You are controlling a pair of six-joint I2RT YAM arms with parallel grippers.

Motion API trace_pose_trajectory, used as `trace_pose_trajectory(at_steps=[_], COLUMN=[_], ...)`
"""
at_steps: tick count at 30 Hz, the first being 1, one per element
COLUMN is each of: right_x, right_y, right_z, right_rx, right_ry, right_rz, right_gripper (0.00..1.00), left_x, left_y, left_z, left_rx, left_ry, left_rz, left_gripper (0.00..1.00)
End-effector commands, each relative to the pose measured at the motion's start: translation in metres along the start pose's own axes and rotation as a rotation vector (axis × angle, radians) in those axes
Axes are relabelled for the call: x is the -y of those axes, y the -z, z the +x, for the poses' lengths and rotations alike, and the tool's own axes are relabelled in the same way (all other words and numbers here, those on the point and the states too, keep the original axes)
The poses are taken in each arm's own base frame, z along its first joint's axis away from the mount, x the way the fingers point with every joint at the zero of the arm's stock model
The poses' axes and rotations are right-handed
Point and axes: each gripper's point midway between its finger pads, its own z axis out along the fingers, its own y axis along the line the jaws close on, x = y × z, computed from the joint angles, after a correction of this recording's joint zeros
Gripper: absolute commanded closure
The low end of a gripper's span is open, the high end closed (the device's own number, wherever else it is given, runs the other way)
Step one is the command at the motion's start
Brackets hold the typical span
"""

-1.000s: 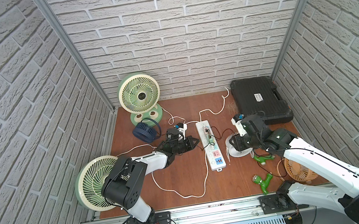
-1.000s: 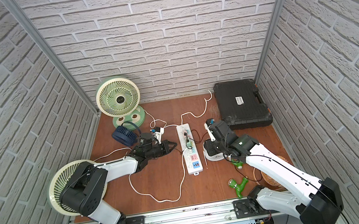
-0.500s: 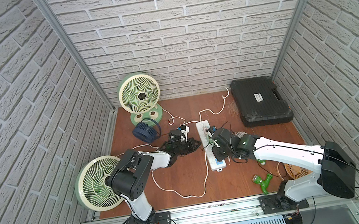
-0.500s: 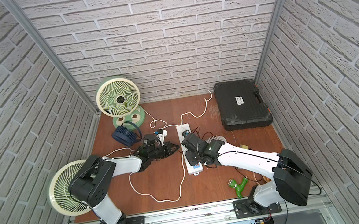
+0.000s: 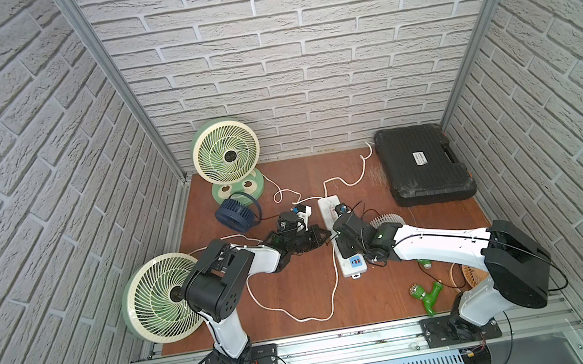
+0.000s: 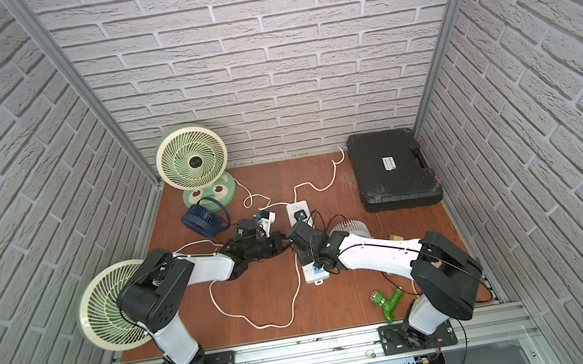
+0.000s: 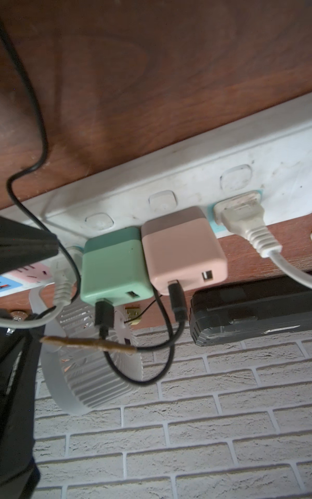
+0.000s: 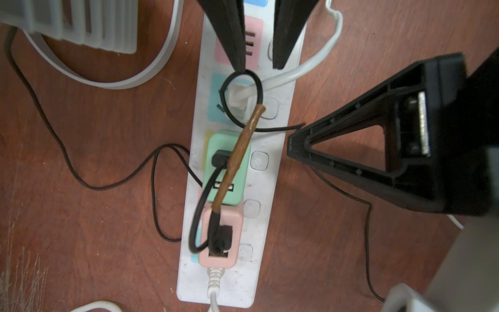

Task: Unplug the desk fan from the power strip
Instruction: Remove the plug from the socket.

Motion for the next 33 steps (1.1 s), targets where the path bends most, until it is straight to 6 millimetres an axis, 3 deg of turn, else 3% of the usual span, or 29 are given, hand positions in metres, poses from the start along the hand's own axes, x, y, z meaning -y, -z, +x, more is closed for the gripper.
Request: trace_pose_trajectory(at_steps=[1,24,33], right_x=[0.004,0.010,0.010], right_y=[-0.007,-0.037,-0.044], right_z=[-0.003,-0.019,-0.018], right_rx=[0.030,0.108,0.116], right_ry=[-0.032,-0.033,-0.035], right_rz=[0.046,0.105,0.107], right_gripper=[0.78,0.75,0.83], left_x=[0.010,0.008,0.007], left_y=[-0.004,-0.017,-0.021], left_z=[-0.004,0.006,0.010], left_rx=[0.014,-0.015,-0.026], left_ry=[-0.023,-0.014,-0.010], left_rz=[0.047,0.057,0.061], left_gripper=[1.00,1.00,1.00])
